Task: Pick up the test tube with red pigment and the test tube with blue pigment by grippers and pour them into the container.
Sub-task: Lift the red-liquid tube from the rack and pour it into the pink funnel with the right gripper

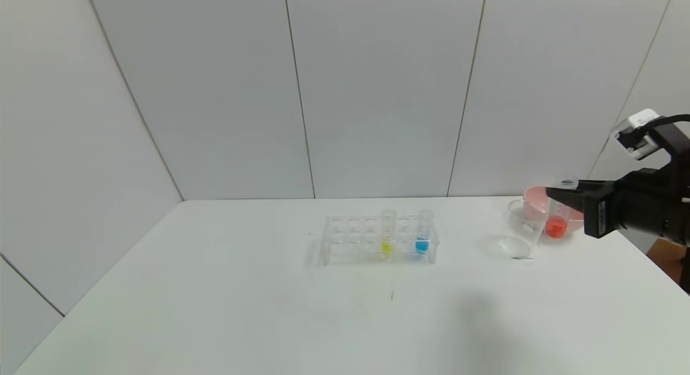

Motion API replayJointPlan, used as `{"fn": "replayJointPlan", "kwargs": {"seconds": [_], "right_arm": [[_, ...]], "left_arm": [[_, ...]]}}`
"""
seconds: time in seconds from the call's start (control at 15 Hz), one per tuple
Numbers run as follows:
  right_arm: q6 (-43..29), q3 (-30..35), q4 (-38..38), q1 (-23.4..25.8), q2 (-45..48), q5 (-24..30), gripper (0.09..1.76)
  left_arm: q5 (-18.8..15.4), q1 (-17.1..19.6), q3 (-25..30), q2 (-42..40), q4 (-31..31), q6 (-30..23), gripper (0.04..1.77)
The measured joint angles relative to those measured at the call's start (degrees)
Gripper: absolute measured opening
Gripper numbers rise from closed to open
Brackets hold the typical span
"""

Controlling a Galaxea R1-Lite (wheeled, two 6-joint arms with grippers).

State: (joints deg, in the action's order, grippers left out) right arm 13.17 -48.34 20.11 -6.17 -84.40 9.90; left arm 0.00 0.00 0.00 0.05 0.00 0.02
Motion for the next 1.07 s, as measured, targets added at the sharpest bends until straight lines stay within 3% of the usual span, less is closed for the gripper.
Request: {"fn": "replayJointPlan", "kwargs": {"seconds": [0.27, 0.47, 0.73, 1.07], "right_arm": [[0.71, -4.47, -0.68, 10.24, -2.82, 4.60, 0.49], [3.96, -8.22, -0.35, 14.90, -7.41, 5.27, 0.49], [9.94, -13.20, -0.79, 17.08, -14.20, 5.38, 0.49], [21.61, -20.37, -3.01, 16.38, -20.81, 5.29, 0.49]], "left_arm": [[0.00, 0.00, 0.00, 0.00, 0.00, -0.02, 1.76], [0.00, 0.00, 0.00, 0.00, 0.02, 0.00, 1.76], [0.00, 0.00, 0.00, 0.00, 0.00, 0.00, 1.76], [0.00, 0.00, 0.00, 0.00, 0.02, 0.00, 1.76]]}}
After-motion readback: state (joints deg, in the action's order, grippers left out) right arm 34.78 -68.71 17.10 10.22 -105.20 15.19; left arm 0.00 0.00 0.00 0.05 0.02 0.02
